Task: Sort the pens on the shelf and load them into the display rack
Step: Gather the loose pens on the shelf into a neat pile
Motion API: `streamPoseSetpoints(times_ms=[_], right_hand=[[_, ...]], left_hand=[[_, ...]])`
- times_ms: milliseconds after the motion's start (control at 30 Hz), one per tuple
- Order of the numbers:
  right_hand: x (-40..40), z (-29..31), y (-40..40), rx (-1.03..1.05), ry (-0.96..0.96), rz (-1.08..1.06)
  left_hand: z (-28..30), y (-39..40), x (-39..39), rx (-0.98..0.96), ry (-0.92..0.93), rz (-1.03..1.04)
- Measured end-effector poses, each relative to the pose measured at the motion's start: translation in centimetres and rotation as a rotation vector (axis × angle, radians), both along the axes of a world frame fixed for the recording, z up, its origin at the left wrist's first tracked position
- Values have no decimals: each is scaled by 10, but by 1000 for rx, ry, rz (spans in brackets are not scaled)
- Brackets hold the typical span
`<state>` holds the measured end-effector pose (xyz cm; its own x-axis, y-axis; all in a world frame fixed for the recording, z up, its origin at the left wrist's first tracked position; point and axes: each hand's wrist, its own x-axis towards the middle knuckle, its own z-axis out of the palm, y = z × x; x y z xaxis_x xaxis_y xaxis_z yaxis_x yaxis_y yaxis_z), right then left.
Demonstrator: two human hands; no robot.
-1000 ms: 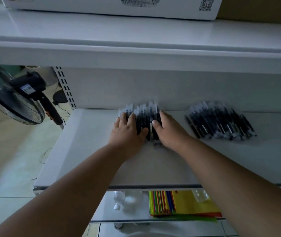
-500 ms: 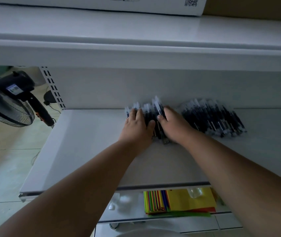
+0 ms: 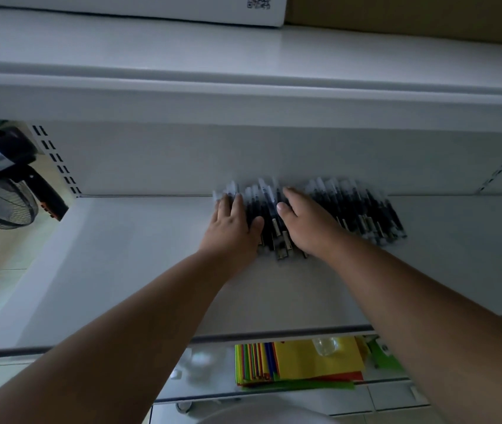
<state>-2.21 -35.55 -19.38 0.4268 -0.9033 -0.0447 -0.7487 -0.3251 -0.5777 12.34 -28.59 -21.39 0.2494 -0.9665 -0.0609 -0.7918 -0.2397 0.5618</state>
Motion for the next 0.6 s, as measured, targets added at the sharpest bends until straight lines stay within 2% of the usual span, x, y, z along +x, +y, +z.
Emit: streamPoseSetpoints(times_ms=[233, 333, 400, 500, 600], right_hand=[[-18, 7, -13, -72, -4, 99], [-40, 10, -29, -194, 108, 110], [-53, 6, -40, -242, 226, 90], [-61, -2, -48, -175, 325, 75], [-58, -3, -52, -153, 267, 103]], left_hand=[[1, -12, -11, -10, 77, 104], [-5, -13, -3, 0, 0, 176], [-8, -14, -4, 56, -75, 143], [-6, -20, -21, 60, -49, 120], [-1, -26, -32, 26, -47, 145]])
